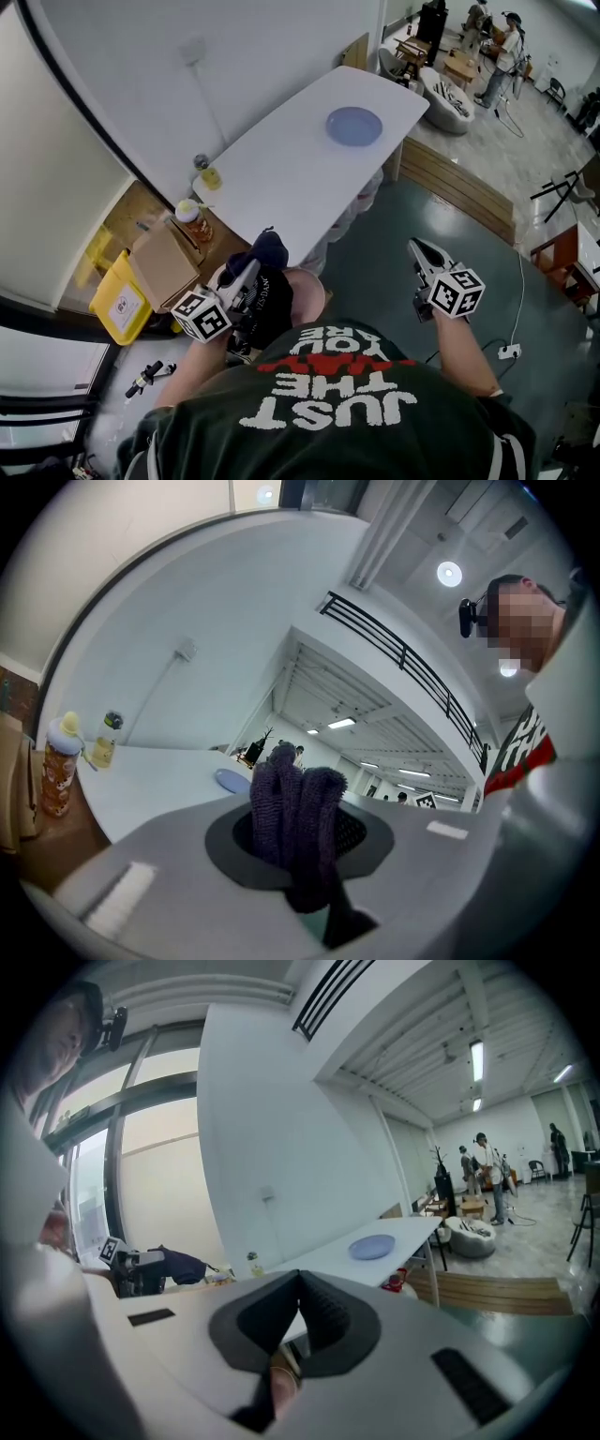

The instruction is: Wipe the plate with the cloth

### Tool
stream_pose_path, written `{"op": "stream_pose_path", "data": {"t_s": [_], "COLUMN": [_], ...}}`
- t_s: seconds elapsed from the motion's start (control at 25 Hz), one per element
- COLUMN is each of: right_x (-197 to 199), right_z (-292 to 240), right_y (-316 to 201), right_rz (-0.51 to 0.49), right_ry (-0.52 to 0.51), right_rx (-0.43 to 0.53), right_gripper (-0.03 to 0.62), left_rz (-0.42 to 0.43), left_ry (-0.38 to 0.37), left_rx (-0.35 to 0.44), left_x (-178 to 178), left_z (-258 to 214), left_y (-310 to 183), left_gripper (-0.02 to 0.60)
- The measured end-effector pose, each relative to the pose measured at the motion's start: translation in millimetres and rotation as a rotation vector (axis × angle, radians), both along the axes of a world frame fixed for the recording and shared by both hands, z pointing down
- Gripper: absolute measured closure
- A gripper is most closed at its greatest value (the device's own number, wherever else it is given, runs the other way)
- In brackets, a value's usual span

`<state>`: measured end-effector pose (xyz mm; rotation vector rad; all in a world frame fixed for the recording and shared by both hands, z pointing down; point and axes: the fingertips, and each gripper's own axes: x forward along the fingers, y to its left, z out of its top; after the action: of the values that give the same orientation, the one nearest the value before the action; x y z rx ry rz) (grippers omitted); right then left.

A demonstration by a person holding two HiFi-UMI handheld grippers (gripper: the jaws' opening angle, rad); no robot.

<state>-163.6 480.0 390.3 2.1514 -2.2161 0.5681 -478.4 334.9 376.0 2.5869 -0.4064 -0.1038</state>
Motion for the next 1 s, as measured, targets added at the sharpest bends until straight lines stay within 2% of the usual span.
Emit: {"op": "stream_pose_path", "data": {"t_s": [0.12, 0.28, 0.48, 0.64, 0.8, 1.0], "right_x": [28, 91, 148, 189, 221, 255], "right_z": [9, 15, 0, -8, 0, 16], "right_y": [9, 13, -20, -44, -83, -160], "right_rz": [-0.006, -0.044, -0.134, -0.142, -0.136, -0.132], "right_ry": [0.0, 0.001, 0.049, 0.044, 0.046, 0.087], "right_rx": [-0.008, -0.007, -0.007, 0.0, -0.007, -0.057], "right_gripper": [0.589, 0.589, 0.589, 0.589, 0.589, 0.588], "left_rz": [-0.017, -0.079, -0.173, -0.182, -0.178, -0.176], "left_ry": [-0.02, -0.007, 0.031, 0.022, 0.004, 0.042], "left_rx": [-0.002, 0.018, 0.035, 0.038, 0.038, 0.031], "left_x": [29, 81, 128, 162, 191, 229], "left_z": [5, 6, -7, -16, -10, 7], "left_y": [3, 3, -17, -31, -67, -154], "left_gripper": [0.515, 0.515, 0.515, 0.515, 0.515, 0.515]}}
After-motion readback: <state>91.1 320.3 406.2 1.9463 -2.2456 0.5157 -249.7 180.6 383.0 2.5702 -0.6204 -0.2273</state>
